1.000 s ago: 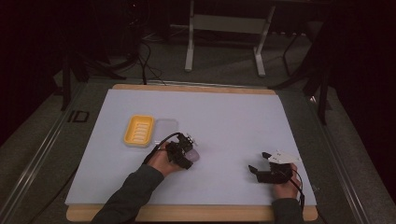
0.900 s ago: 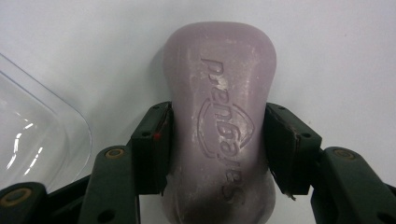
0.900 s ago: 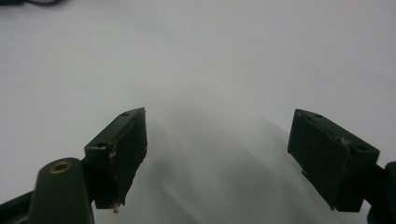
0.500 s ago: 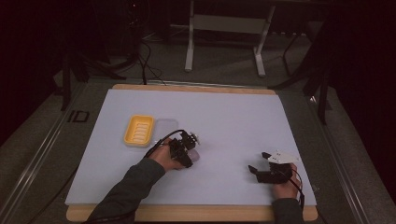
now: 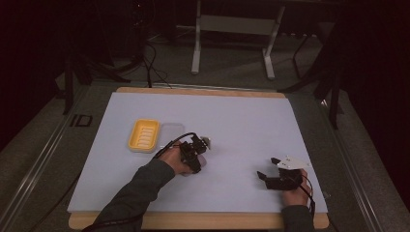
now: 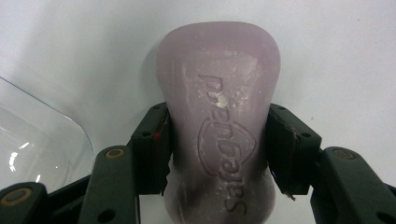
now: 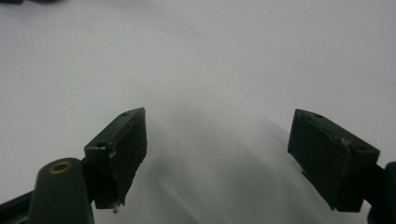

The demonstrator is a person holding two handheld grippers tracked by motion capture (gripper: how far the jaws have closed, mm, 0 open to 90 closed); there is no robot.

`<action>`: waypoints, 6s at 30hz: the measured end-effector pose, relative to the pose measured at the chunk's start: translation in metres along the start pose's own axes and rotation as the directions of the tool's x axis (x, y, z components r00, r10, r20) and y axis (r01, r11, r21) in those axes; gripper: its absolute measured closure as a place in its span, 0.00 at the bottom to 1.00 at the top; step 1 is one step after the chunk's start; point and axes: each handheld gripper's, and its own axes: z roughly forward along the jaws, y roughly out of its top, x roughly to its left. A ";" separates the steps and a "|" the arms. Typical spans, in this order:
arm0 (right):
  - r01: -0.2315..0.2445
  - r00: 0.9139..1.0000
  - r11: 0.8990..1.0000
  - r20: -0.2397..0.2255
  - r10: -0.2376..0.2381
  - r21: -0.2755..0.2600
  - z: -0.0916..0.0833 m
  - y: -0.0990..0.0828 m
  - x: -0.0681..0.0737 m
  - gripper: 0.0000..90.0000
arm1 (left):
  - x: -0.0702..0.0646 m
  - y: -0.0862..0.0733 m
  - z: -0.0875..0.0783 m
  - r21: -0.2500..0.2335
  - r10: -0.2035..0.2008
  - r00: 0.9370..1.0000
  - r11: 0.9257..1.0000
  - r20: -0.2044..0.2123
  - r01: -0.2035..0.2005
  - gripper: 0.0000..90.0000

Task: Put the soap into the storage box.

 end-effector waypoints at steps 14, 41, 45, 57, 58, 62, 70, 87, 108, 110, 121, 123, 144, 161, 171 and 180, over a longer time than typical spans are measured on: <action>0.003 1.000 1.000 0.001 -0.003 0.004 0.000 0.000 0.000 0.21 | 0.001 0.007 0.000 0.046 -0.014 1.000 0.999 0.006 0.014 0.53; 0.009 1.000 1.000 0.004 -0.010 0.012 0.001 0.000 0.001 0.21 | 0.002 0.005 -0.002 0.018 0.000 1.000 1.000 0.022 -0.001 0.55; 0.009 1.000 1.000 0.005 -0.009 0.012 0.001 0.000 0.001 0.21 | 0.004 0.004 -0.002 0.018 -0.001 1.000 1.000 0.030 0.000 0.55; 0.009 1.000 1.000 0.005 -0.009 0.012 0.001 0.000 0.001 0.21 | 0.010 0.000 -0.010 -0.002 -0.011 1.000 1.000 0.029 0.011 0.55; 0.010 1.000 1.000 0.005 -0.010 0.012 0.001 0.000 0.001 0.21 | 0.011 0.000 -0.011 -0.001 -0.011 1.000 1.000 0.030 0.011 0.55; 0.010 1.000 1.000 0.005 -0.010 0.012 0.001 0.000 0.001 0.21 | 0.013 -0.001 -0.013 -0.007 -0.015 0.999 1.000 0.029 0.015 0.55; 0.010 1.000 1.000 0.005 -0.010 0.012 0.001 0.000 0.001 0.21 | 0.019 -0.003 -0.017 -0.014 -0.036 0.999 0.999 0.026 0.037 0.55; 0.009 1.000 1.000 0.005 -0.009 0.011 0.001 0.000 0.001 0.21 | 0.031 -0.010 -0.031 -0.048 -0.073 0.997 0.996 0.034 0.075 0.55; 0.008 1.000 1.000 0.005 -0.008 0.010 0.001 0.000 0.001 0.21 | 0.051 -0.021 -0.049 -0.107 -0.137 0.990 0.984 0.044 0.141 0.55; 0.008 1.000 1.000 0.005 -0.008 0.010 0.001 0.000 0.001 0.21 | 0.053 -0.024 -0.049 -0.105 -0.146 0.988 0.983 0.040 0.149 0.55; 0.008 1.000 1.000 0.005 -0.008 0.009 0.001 0.000 0.001 0.21 | 0.063 -0.034 -0.052 -0.117 -0.185 0.983 0.975 0.022 0.186 0.55; 0.008 1.000 1.000 0.005 -0.008 0.009 0.000 0.000 0.001 0.21 | 0.064 -0.035 -0.053 -0.119 -0.191 0.981 0.974 0.024 0.192 0.55; 0.009 1.000 1.000 0.004 -0.009 0.007 0.000 0.000 0.001 0.22 | 0.076 -0.046 -0.064 -0.148 -0.233 0.972 0.961 0.009 0.232 0.55; 0.011 1.000 1.000 0.005 -0.011 0.007 0.001 0.000 0.001 0.22 | 0.087 -0.055 -0.072 -0.172 -0.275 0.961 0.948 -0.012 0.269 0.55; 0.011 1.000 1.000 0.004 -0.011 0.007 0.000 0.000 0.001 0.22 | 0.095 -0.058 -0.074 -0.160 -0.293 0.956 0.945 -0.024 0.285 0.55; 0.012 1.000 1.000 0.004 -0.012 0.008 0.001 0.000 0.001 0.22 | 0.102 -0.063 -0.076 -0.167 -0.316 0.948 0.937 -0.035 0.306 0.55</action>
